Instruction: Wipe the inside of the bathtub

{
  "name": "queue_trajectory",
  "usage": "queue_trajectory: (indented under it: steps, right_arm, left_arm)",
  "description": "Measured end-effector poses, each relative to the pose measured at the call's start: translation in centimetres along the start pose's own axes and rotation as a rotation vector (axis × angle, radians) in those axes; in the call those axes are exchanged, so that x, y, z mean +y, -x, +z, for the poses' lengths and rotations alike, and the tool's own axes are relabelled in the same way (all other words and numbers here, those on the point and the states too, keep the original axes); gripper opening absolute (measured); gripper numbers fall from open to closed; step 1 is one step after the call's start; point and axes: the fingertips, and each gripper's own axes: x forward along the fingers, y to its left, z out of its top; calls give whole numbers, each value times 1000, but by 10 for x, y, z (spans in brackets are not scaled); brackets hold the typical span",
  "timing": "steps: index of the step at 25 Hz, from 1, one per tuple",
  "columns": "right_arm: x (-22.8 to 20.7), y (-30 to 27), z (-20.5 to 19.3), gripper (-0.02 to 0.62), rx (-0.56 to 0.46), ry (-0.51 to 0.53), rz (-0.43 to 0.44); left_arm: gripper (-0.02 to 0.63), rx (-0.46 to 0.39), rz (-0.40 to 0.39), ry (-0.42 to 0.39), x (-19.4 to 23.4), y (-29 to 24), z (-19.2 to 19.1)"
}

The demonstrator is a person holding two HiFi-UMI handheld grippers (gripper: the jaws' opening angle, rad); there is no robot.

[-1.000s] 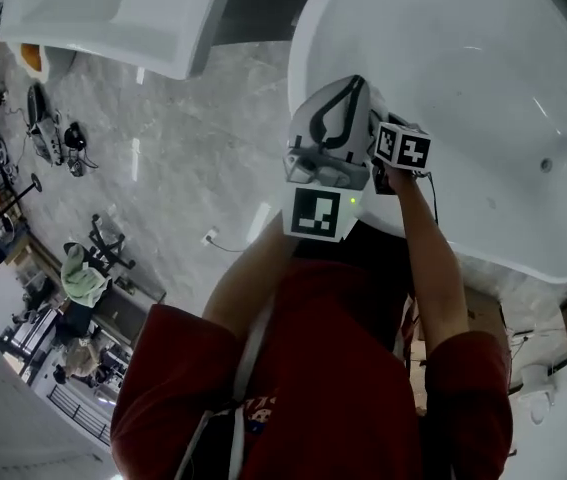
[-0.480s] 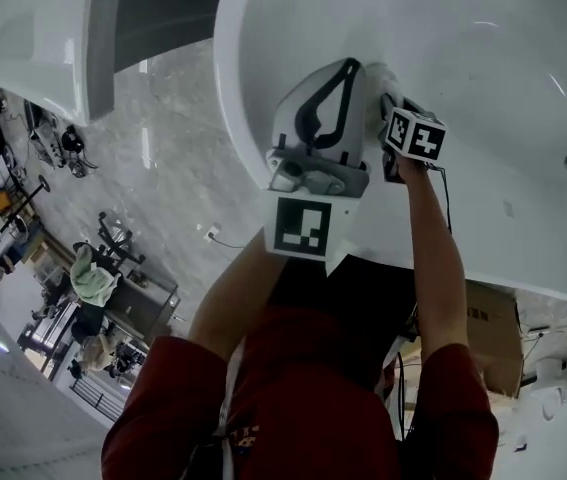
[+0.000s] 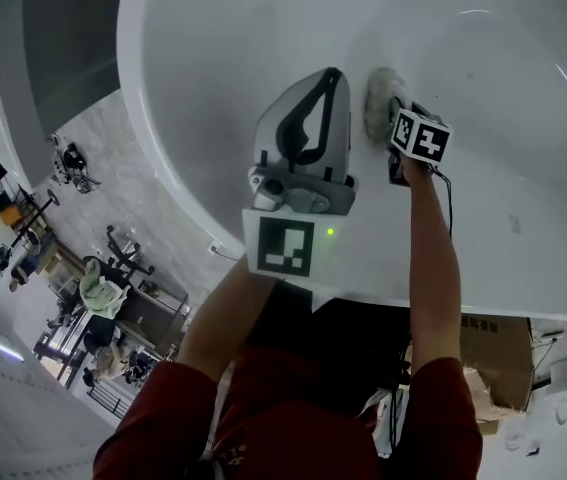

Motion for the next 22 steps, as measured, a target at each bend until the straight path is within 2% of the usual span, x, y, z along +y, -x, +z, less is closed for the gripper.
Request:
queue_trajectory:
  steps: [7,13,18,22]
  right_arm:
    - [-54,-28,-4,97,4,-43,-76]
    - [-76,-46,-5,95,35,-41,-141]
    - [-99,-53,-9,95,67,-19,-158]
    - [-96,-53,-3,95,52,-17,-154]
  left_arm:
    - [15,17,-24,-9,-14,-21,-21]
    - [15,17,-50,-13,-19,-26,-28]
    - [15,38,-61,-20,-32,-27,-40]
    - [15,39,-58,-25,-29,-27,-37]
